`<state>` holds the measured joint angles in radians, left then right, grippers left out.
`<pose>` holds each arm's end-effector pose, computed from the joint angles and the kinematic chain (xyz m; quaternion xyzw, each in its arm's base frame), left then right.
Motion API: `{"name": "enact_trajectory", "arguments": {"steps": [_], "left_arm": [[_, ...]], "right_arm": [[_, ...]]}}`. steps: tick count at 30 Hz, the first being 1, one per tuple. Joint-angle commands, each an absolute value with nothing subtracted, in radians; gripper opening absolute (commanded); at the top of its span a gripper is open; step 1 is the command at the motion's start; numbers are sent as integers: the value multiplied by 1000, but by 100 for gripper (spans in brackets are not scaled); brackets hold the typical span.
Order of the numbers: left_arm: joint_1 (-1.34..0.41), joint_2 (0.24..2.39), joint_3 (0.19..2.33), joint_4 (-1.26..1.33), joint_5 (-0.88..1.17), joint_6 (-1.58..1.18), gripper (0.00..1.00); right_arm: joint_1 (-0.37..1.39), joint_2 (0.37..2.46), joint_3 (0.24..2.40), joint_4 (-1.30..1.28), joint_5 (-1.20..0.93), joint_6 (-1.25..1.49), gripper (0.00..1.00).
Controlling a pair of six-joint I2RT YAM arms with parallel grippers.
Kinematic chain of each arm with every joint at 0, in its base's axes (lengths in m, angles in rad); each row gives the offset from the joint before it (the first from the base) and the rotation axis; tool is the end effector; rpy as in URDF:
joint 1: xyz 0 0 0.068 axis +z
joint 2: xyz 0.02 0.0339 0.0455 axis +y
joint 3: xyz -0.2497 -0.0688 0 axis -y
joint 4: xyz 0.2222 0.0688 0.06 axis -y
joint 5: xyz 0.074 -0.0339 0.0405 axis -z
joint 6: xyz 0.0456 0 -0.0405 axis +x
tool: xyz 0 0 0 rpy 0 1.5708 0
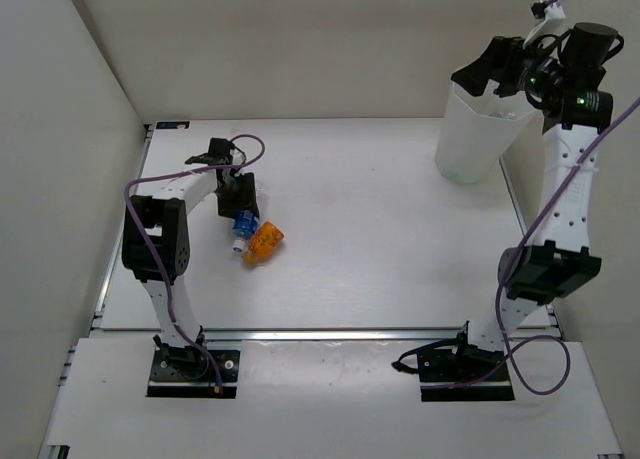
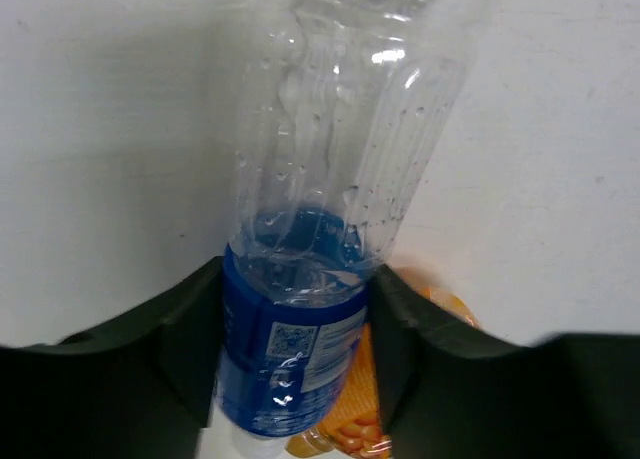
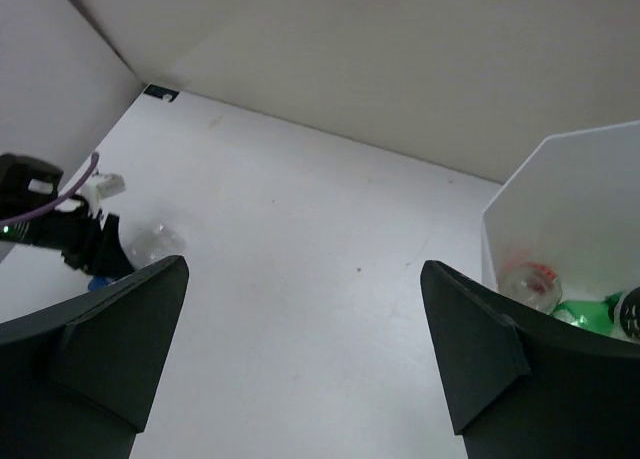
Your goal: Put the plastic bottles in the bin
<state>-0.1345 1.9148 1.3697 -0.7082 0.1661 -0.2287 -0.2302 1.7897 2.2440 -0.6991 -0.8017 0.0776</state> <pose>0.3582 -0.0561 0.1716 -0.0332 0.9835 -0.1090 0.1402 0.3484 -0.0480 0.4830 -0.1261 0.7539 0.2634 0.5885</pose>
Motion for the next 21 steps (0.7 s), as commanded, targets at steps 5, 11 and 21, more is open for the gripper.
{"name": "enact_trajectory", "arguments": {"steps": [5, 11, 21], "left_arm": [[-130, 1876, 1370, -649, 103, -270, 45], [-132, 1702, 1376, -595, 257, -258, 41], [-342, 1375, 1235, -437, 575, -276, 37]], "right_arm": [[-247, 1514, 1861, -692, -808, 74, 99], [-178, 1295, 1420, -491, -960, 211, 99], [214, 1187, 979, 192, -917, 590, 99]]}}
